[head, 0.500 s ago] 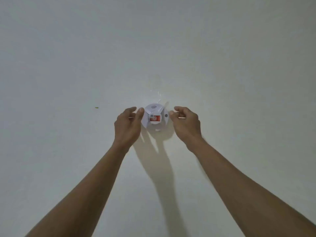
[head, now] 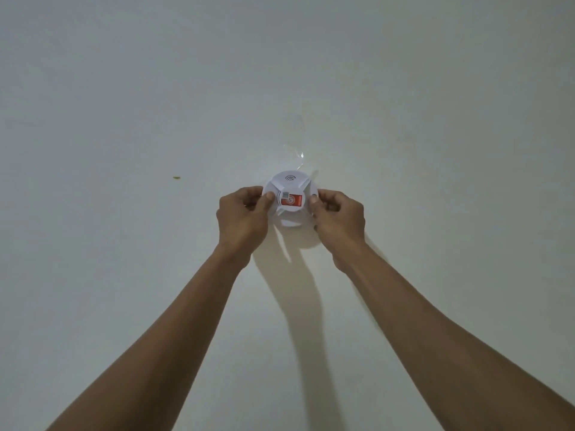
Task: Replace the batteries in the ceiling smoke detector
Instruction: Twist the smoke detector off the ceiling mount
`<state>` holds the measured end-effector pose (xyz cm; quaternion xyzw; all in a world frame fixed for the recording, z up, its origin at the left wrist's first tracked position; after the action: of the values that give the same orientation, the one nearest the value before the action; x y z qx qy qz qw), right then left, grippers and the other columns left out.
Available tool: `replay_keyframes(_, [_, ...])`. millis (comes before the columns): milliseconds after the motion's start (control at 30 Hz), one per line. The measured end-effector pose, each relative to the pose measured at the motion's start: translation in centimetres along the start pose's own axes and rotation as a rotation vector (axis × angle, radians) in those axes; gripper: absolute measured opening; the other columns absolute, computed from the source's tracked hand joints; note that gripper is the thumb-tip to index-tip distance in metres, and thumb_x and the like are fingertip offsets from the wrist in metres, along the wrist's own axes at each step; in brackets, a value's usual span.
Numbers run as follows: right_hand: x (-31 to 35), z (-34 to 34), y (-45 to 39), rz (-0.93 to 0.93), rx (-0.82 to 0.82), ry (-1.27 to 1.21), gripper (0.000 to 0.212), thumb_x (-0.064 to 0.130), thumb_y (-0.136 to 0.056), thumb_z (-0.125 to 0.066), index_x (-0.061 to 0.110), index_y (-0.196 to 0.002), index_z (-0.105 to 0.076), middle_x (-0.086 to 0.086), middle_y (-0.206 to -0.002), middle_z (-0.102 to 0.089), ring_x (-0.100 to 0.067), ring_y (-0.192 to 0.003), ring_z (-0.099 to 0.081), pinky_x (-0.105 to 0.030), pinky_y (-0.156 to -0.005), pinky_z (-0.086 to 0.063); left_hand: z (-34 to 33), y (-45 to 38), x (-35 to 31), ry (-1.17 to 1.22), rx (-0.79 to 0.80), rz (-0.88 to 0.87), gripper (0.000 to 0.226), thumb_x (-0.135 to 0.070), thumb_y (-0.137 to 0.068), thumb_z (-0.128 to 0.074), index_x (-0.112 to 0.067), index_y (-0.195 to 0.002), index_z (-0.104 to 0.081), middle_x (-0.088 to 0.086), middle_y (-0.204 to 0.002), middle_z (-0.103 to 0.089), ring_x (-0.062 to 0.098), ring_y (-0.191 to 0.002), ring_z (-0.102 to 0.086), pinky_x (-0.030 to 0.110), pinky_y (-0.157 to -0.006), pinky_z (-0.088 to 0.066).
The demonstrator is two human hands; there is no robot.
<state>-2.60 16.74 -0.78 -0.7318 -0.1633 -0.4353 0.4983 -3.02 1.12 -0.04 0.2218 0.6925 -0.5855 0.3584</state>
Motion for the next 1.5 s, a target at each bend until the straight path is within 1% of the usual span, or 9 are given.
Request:
replay_keyframes(167, [0.2, 0.1, 0.0, -0.04, 0.008, -0.096, 0.004, 0.029, -0.091, -0.067, 0.03, -0.093, -0.071, 0.007, -0.092, -0.075, -0.013, -0.091, -0.071, -0.045, -0.086, -0.06, -0.4, -0.5, -0.8, 0.076, 0.029, 0.027, 0.013, -0.025, -0.091, -0.071, -0.015, -0.098, -0.077, 0.009, -0.094, -0.078, 0.02, -0.081, -0.071, 0.047, -0.089, -0.061])
replay_keyframes(300, [1.1, 0.5, 0.0, -0.07, 0.055, -0.254, 0.013, 0.019, -0.094, -0.066, 0.016, -0.106, -0.071, -0.007, -0.1, -0.075, -0.024, -0.096, -0.073, -0.04, -0.081, -0.062, -0.6, -0.4, -1.7, 0.119, 0.034, 0.03, 0.018, -0.026, -0.092, -0.07, -0.012, -0.102, -0.076, 0.011, -0.097, -0.078, 0.031, -0.095, -0.074, 0.051, -0.091, -0.059])
replay_keyframes(433, [1.0, 1.3, 1.5, -0.056, 0.057, -0.33, 0.007, 0.013, -0.094, -0.065, 0.018, -0.098, -0.069, -0.013, -0.107, -0.069, -0.028, -0.1, -0.072, -0.041, -0.083, -0.062, -0.4, 1.5, -1.9, 0.202, 0.084, 0.055, 0.022, -0.021, -0.096, -0.067, -0.009, -0.114, -0.068, 0.006, -0.091, -0.078, 0.031, -0.096, -0.075, 0.047, -0.09, -0.061])
replay_keyframes(567, [-0.9, 2.6, 4.8, -0.057, 0.052, -0.323, 0.009, 0.014, -0.095, -0.065, 0.016, -0.102, -0.07, -0.01, -0.105, -0.068, -0.029, -0.098, -0.072, -0.042, -0.083, -0.062, 0.6, 5.3, -1.0, 0.247, 0.16, 0.073, 0.029, -0.016, -0.097, -0.066, -0.003, -0.123, -0.064, 0.009, -0.094, -0.078, 0.024, -0.091, -0.077, 0.039, -0.082, -0.064])
replay_keyframes(667, [-3.5, 4.0, 8.4, -0.073, 0.063, -0.305, 0.015, 0.017, -0.095, -0.065, 0.013, -0.108, -0.07, -0.003, -0.102, -0.068, -0.025, -0.096, -0.073, -0.037, -0.083, -0.061, 1.2, 8.9, 1.1, 0.251, 0.2, 0.113, 0.028, -0.013, -0.098, -0.063, -0.002, -0.124, -0.065, 0.013, -0.101, -0.078, 0.023, -0.094, -0.077, 0.036, -0.084, -0.063])
replay_keyframes(933, [-14.3, 7.5, 18.9, -0.304, 0.151, -0.361, 0.027, 0.019, -0.096, -0.064, 0.005, -0.119, -0.067, -0.015, -0.114, -0.072, -0.027, -0.106, -0.071, -0.041, -0.091, -0.058, 2.7, 20.7, 9.8, 0.188, 0.192, 0.236, 0.024, -0.011, -0.097, -0.064, -0.004, -0.12, -0.067, 0.009, -0.099, -0.078, 0.02, -0.093, -0.078, 0.032, -0.079, -0.064])
replay_keyframes(1233, [-24.9, 11.2, 30.5, -0.512, 0.347, -0.601, 0.038, 0.019, -0.095, -0.064, -0.003, -0.125, -0.061, -0.021, -0.121, -0.07, -0.033, -0.112, -0.068, -0.041, -0.097, -0.055, 5.4, 33.6, 19.8, 0.222, 0.153, 0.311, 0.025, -0.009, -0.097, -0.064, -0.001, -0.119, -0.068, 0.015, -0.1, -0.077, 0.029, -0.097, -0.076, 0.03, -0.074, -0.063])
replay_keyframes(1367, [-28.2, 12.3, 35.6, -0.599, 0.396, -0.69, 0.039, 0.017, -0.092, -0.066, -0.005, -0.124, -0.062, -0.018, -0.12, -0.07, -0.03, -0.106, -0.069, -0.034, -0.088, -0.058, 7.0, 38.4, 22.4, 0.225, 0.154, 0.336, 0.023, -0.011, -0.097, -0.063, -0.008, -0.119, -0.068, 0.015, -0.107, -0.077, 0.029, -0.1, -0.076, 0.032, -0.077, -0.064])
replay_keyframes(1500, [-29.4, 13.6, 40.2, -0.615, 0.418, -0.703, 0.037, 0.014, -0.092, -0.065, -0.006, -0.123, -0.062, -0.017, -0.112, -0.072, -0.027, -0.101, -0.07, -0.031, -0.083, -0.059, 8.7, 43.0, 24.1, 0.263, 0.142, 0.394, 0.029, -0.01, -0.096, -0.063, -0.002, -0.124, -0.066, 0.02, -0.11, -0.076, 0.033, -0.103, -0.074, 0.036, -0.08, -0.064])
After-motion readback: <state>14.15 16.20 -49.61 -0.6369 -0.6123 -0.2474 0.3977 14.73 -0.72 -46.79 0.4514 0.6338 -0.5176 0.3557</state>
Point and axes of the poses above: each hand's wrist, its own y-axis away from the middle knuckle, its own z-axis out of the back of the hand, x = y × z, the point moved 1 cm from there along -y, towards the middle knuckle
